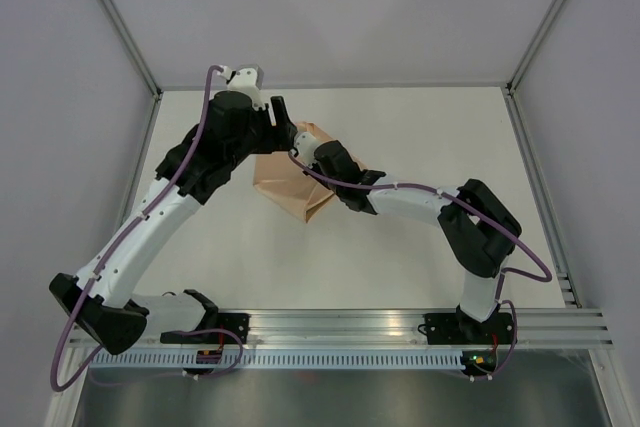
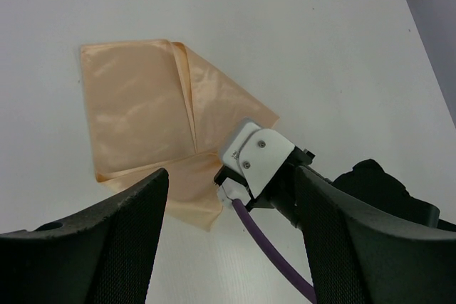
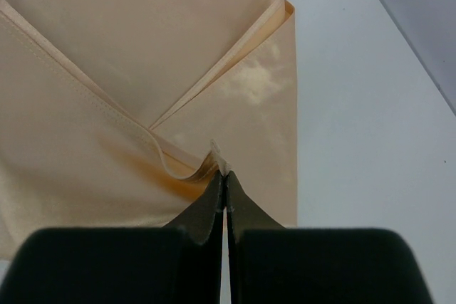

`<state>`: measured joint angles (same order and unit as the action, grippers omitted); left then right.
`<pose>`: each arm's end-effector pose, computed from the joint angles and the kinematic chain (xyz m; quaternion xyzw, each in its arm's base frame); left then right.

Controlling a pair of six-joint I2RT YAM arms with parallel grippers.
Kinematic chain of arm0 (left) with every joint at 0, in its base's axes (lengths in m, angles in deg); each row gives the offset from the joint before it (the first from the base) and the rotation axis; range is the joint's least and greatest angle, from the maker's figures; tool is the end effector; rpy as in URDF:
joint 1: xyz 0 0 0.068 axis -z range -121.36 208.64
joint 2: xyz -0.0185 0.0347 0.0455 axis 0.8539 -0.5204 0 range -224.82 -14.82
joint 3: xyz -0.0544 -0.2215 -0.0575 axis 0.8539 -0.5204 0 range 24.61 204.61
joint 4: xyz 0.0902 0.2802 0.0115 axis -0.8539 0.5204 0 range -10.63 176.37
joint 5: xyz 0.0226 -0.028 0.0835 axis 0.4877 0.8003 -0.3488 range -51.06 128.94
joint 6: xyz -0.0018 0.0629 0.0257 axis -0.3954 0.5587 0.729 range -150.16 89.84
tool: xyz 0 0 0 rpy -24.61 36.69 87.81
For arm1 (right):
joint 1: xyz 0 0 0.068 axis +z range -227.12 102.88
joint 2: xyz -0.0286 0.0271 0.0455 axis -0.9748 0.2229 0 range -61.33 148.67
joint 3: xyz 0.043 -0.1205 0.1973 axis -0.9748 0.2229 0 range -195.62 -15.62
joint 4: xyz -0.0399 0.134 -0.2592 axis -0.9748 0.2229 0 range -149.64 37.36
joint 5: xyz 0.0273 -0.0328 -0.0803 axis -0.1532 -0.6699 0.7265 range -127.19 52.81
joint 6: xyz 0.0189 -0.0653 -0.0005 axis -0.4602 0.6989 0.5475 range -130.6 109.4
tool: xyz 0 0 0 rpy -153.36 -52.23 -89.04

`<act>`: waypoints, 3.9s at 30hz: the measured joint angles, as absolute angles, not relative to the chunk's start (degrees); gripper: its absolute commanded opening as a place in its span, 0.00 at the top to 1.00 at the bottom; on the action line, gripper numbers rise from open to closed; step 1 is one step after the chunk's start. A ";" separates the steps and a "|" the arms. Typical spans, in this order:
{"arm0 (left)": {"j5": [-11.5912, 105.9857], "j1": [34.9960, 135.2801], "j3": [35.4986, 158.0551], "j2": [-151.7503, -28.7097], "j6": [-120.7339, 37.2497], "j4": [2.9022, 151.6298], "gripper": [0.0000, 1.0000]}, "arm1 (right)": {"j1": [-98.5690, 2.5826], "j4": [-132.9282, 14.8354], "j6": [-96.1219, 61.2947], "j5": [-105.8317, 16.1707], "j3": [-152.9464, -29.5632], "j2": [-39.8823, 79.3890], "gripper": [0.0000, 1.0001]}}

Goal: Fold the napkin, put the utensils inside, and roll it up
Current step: Fold the napkin at the center of the board.

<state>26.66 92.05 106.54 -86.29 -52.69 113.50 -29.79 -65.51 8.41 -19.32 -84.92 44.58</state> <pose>0.2816 -0.1720 0.3855 0.0207 0.8341 -0.1761 0.5224 0.3177 0.3199 0.1466 -0.4055 0.7608 -0.0114 0.5066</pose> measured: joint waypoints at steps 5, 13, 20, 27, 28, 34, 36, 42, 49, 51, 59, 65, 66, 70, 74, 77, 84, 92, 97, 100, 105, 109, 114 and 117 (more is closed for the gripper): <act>27.45 91.87 105.64 -86.85 -52.69 113.28 0.24 | -30.64 -66.12 8.89 -19.06 -84.24 44.58 1.00; 29.05 91.76 101.60 -87.68 -52.88 110.96 0.27 | -32.72 -66.54 9.13 -19.06 -84.00 44.60 1.00; 29.24 91.46 96.70 -89.32 -54.19 106.66 0.32 | -33.70 -66.10 10.15 -19.06 -83.21 46.15 1.00; 30.53 91.26 92.31 -91.33 -56.10 101.54 0.44 | -34.73 -64.83 10.70 -19.08 -82.69 48.38 1.00; 30.60 91.24 91.70 -91.55 -56.47 100.82 0.44 | -34.90 -64.50 10.81 -19.12 -82.69 48.65 1.00; 31.01 91.22 87.20 -91.66 -58.50 94.59 0.43 | -35.82 -62.89 10.88 -19.80 -82.69 49.54 1.00; 30.99 91.22 85.38 -91.12 -59.11 92.25 0.38 | -36.11 -62.49 10.94 -20.28 -82.69 49.72 1.00; 30.38 90.93 81.03 -86.98 -59.51 88.65 0.33 | -36.37 -62.56 10.72 -20.94 -82.69 49.85 1.00; 31.03 90.91 80.59 -83.77 -59.46 88.65 0.30 | -37.61 -64.33 8.62 -20.87 -83.10 49.85 1.00; 31.10 90.91 80.59 -83.62 -59.46 88.76 0.30 | -37.81 -64.79 8.41 -20.83 -83.26 49.85 0.99; 29.50 90.43 79.39 -78.31 -59.48 88.80 0.30 | -37.92 -65.23 8.01 -20.83 -83.28 49.85 1.00; 27.89 88.90 75.46 -72.43 -59.90 87.40 0.30 | -38.16 -65.18 7.64 -20.83 -83.28 49.85 1.00; 27.76 88.48 75.13 -71.95 -59.94 87.38 0.30 | -38.31 -65.18 7.53 -20.85 -83.28 49.85 0.99; 27.28 87.19 74.82 -71.33 -60.16 87.34 0.30 | -39.17 -65.07 6.92 -20.90 -83.28 49.85 1.00; 27.30 86.50 74.82 -71.03 -60.31 87.34 0.30 | -40.32 -64.72 6.26 -21.05 -83.28 49.85 1.00; 27.36 86.17 74.82 -70.83 -60.36 87.34 0.31 | -41.15 -64.37 5.63 -21.33 -83.28 49.85 1.00; 28.00 85.60 73.71 -70.68 -60.36 87.27 0.32 | -43.19 -62.04 3.97 -23.28 -85.31 51.01 0.99; 30.62 85.42 71.68 -70.68 -60.36 86.31 0.32 | -45.09 -59.13 2.18 -25.27 -88.39 54.02 0.99; 33.00 85.42 70.30 -70.70 -60.36 85.41 0.31 | -45.55 -56.88 0.84 -26.45 -90.67 55.40 0.99; 34.25 85.42 69.69 -70.92 -60.34 84.74 0.30 | -45.81 -55.76 0.19 -26.97 -91.63 55.75 0.96; 36.28 85.42 68.31 -72.21 -60.34 83.42 0.30 | -46.44 -54.32 -0.93 -27.89 -92.83 55.75 0.88; 37.59 85.42 67.09 -73.65 -60.34 82.64 0.30 | -47.14 -53.77 -1.65 -28.30 -93.55 55.75 0.82; 39.62 85.42 66.37 -75.82 -60.34 80.93 0.29 | -47.89 -52.35 -2.41 -28.59 -94.40 55.77 0.70; 40.96 85.42 66.23 -77.61 -60.34 79.62 0.29 | -48.37 -51.76 -2.87 -29.16 -94.95 55.77 0.63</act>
